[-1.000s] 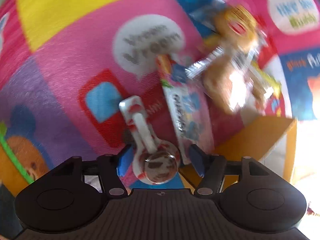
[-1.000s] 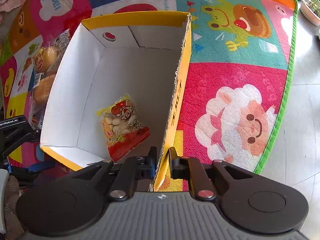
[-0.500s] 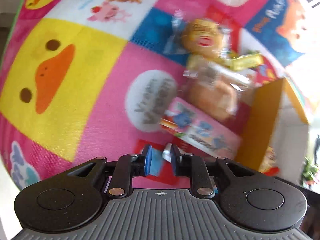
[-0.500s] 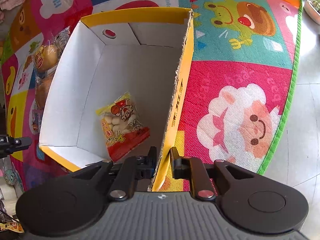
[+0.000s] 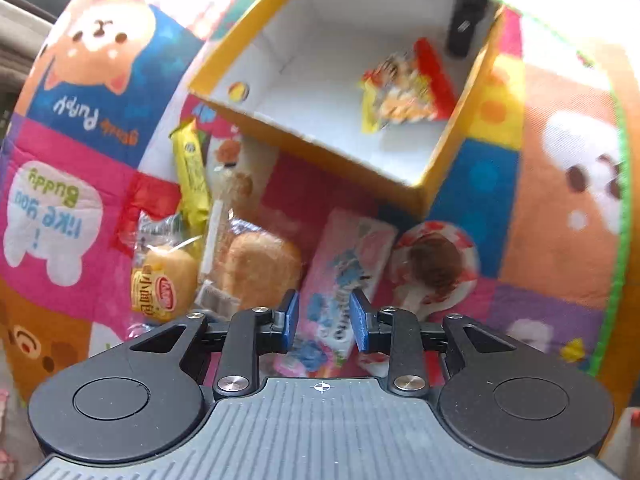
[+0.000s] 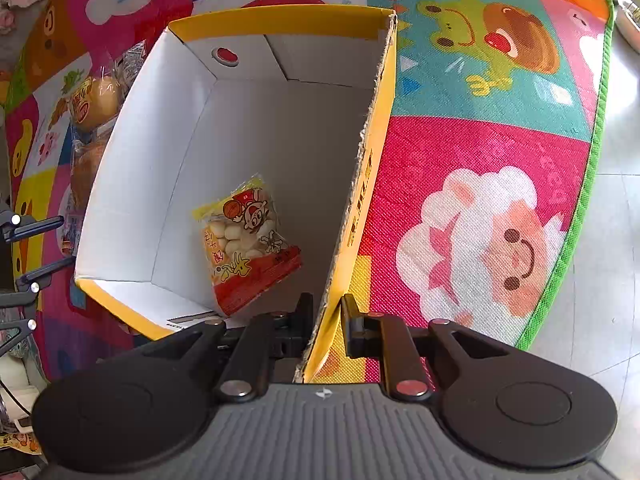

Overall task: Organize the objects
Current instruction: 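Move the left gripper to the pink Volcano sausage pack and grasp it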

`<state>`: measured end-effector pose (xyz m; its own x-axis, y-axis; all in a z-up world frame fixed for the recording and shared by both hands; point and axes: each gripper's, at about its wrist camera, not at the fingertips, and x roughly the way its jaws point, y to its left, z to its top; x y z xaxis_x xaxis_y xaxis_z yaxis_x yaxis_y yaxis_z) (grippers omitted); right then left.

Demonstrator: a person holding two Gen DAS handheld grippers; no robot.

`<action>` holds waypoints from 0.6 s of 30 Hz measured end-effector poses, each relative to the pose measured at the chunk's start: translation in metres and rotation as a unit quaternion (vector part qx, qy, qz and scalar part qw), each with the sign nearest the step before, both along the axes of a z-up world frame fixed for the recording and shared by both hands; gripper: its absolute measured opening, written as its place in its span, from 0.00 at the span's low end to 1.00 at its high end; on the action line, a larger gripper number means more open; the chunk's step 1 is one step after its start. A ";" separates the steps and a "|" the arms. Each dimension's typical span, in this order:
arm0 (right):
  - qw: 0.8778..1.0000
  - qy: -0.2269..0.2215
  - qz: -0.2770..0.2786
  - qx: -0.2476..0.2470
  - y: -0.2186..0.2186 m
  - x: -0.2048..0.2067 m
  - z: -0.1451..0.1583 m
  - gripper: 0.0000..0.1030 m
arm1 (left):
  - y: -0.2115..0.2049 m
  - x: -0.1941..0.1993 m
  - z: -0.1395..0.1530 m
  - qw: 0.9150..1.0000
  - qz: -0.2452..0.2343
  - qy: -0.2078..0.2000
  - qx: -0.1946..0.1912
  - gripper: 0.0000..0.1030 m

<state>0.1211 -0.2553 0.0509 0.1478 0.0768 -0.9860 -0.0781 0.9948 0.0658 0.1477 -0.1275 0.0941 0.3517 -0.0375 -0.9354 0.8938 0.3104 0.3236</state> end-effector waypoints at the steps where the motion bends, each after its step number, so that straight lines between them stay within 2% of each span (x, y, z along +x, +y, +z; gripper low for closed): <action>1: 1.000 0.000 -0.001 0.001 0.000 0.000 0.000 0.15 | 0.001 0.001 -0.003 1.000 -0.005 -0.001 0.011 0.30; 3: 1.000 0.002 -0.001 0.003 -0.001 0.000 -0.001 0.15 | 0.004 0.003 -0.007 0.999 -0.023 0.024 0.029 0.29; 4: 1.000 0.002 -0.001 0.004 -0.002 0.000 -0.001 0.15 | 0.005 0.003 -0.007 0.998 -0.036 0.038 0.029 0.23; 8: 1.000 0.004 -0.007 0.011 -0.005 0.000 -0.002 0.15 | 0.002 0.002 -0.005 0.995 -0.076 0.061 0.025 0.21; 11: 1.000 0.008 -0.008 0.012 -0.006 -0.001 -0.004 0.15 | 0.002 0.006 -0.002 0.993 -0.078 0.083 0.011 0.20; 13: 1.000 0.008 -0.006 0.012 -0.005 -0.001 -0.003 0.15 | 0.004 0.013 -0.002 0.994 -0.080 0.080 0.004 0.29; 18: 1.000 0.007 0.001 0.010 -0.003 -0.002 -0.003 0.17 | 0.011 0.021 -0.001 0.990 -0.074 0.121 -0.010 0.23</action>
<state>0.1191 -0.2586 0.0478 0.1345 0.0973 -0.9861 -0.0796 0.9930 0.0871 0.1683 -0.1166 0.0931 0.1060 -0.0904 -0.9902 0.9807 0.1739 0.0891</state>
